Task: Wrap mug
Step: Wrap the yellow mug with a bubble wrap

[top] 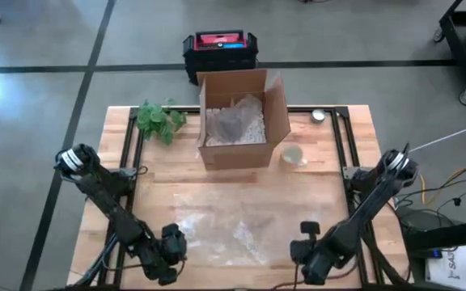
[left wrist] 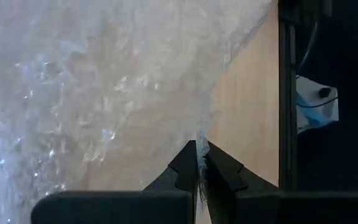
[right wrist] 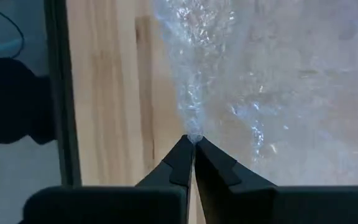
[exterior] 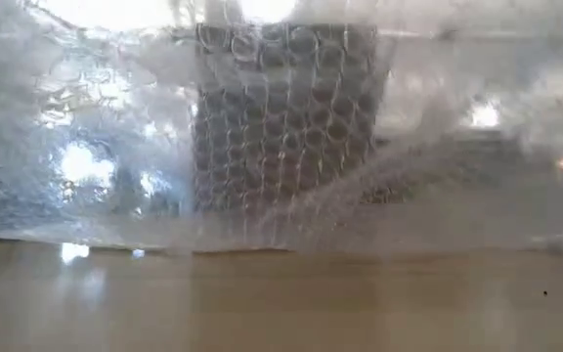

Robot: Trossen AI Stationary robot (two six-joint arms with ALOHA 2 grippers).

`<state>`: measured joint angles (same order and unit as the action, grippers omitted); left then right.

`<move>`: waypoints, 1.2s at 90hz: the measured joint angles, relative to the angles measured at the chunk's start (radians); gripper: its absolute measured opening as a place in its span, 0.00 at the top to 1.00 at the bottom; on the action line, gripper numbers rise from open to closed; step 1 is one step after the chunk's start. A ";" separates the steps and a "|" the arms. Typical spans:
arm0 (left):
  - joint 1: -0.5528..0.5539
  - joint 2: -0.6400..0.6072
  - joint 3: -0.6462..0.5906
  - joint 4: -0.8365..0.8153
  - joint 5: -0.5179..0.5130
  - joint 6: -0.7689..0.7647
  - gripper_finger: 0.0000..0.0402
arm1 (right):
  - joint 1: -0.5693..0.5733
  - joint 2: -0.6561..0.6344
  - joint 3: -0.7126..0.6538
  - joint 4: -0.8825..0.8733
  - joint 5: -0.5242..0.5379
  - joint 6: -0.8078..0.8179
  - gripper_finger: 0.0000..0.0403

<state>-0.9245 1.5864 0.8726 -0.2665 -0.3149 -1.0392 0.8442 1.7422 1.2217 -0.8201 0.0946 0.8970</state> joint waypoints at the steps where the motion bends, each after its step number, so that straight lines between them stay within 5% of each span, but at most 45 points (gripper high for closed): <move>1: 0.000 0.000 0.000 0.000 0.003 -0.005 1.00 | 0.000 0.004 0.000 0.000 -0.002 0.003 1.00; 18: 0.027 -0.004 0.000 -0.010 0.071 -0.087 0.93 | -0.012 0.034 0.001 0.000 -0.036 0.010 0.87; 29: 0.034 -0.012 0.000 -0.010 0.117 -0.112 0.81 | -0.021 0.005 0.015 -0.018 -0.044 -0.022 0.72; 44: 0.038 -0.061 0.000 0.015 0.308 -0.260 0.62 | -0.041 -0.074 0.088 -0.085 -0.043 -0.059 0.54; 54: 0.022 -0.133 0.000 0.000 0.327 -0.295 0.53 | -0.055 -0.139 0.138 -0.138 -0.035 -0.123 0.47; 75: 0.035 -0.325 0.000 -0.147 -0.025 -0.120 0.49 | -0.205 -0.288 0.148 -0.358 0.171 -0.222 0.39; 86: 0.086 -0.400 -0.013 -0.189 -0.169 0.001 0.52 | -0.379 -0.368 0.076 -0.396 0.257 -0.379 0.36; 108: 0.230 -0.428 -0.071 -0.188 -0.176 0.120 0.63 | -0.825 -0.499 -0.171 -0.150 0.097 -0.778 0.37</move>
<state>-0.6941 1.1584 0.8020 -0.4543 -0.4904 -0.9193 0.0195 1.2435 1.0504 -0.9700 0.1913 0.1194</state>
